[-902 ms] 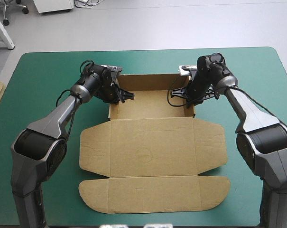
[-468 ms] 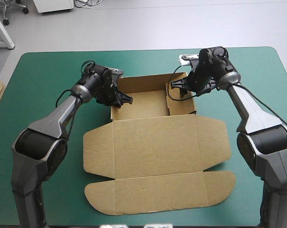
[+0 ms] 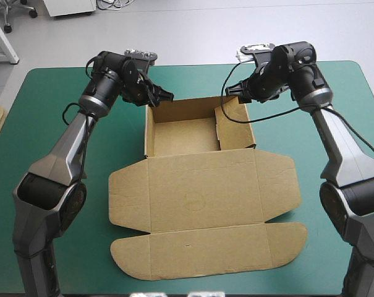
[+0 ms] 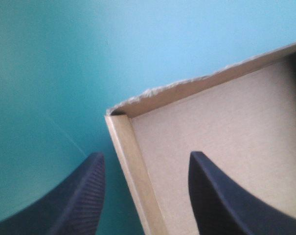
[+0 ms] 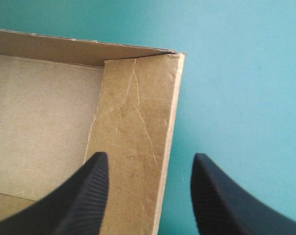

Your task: Fold the box

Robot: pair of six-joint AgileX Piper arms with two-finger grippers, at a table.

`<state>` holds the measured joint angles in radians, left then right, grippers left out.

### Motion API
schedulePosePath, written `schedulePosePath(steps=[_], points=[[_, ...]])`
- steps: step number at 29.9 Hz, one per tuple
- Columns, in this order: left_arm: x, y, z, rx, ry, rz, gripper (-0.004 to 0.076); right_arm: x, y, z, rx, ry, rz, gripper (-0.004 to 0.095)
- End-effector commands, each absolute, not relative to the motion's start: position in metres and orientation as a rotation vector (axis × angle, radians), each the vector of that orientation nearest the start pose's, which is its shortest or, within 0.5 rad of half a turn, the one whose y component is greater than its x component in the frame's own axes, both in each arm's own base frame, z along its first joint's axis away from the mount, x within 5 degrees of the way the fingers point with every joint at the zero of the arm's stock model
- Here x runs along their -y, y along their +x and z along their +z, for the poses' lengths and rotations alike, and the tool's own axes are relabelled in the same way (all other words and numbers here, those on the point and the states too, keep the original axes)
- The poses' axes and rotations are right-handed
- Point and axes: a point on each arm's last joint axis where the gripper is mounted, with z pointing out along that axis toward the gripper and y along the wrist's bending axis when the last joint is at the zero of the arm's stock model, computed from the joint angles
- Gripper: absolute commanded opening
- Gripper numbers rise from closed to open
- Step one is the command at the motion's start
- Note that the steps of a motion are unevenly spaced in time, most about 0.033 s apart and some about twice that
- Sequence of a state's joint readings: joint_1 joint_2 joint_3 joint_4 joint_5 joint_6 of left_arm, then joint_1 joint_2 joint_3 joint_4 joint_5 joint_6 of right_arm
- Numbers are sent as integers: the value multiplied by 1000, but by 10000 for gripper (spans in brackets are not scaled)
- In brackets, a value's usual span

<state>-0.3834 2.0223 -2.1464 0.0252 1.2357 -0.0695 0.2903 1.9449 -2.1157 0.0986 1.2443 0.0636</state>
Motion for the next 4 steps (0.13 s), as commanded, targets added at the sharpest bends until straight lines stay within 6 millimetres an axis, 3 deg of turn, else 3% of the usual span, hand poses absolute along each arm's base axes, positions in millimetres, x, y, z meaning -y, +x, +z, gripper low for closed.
schedulePosePath(steps=[1,2,4], points=[[155,375,425,-2410,484,-189,305,-119,368,441,-2386,-382,256,142],[153,367,431,-2396,515,-201,252,-116,359,447,-2369,-414,241,24],[148,350,440,-2377,561,-201,141,-108,342,451,-2367,-443,192,-7]])
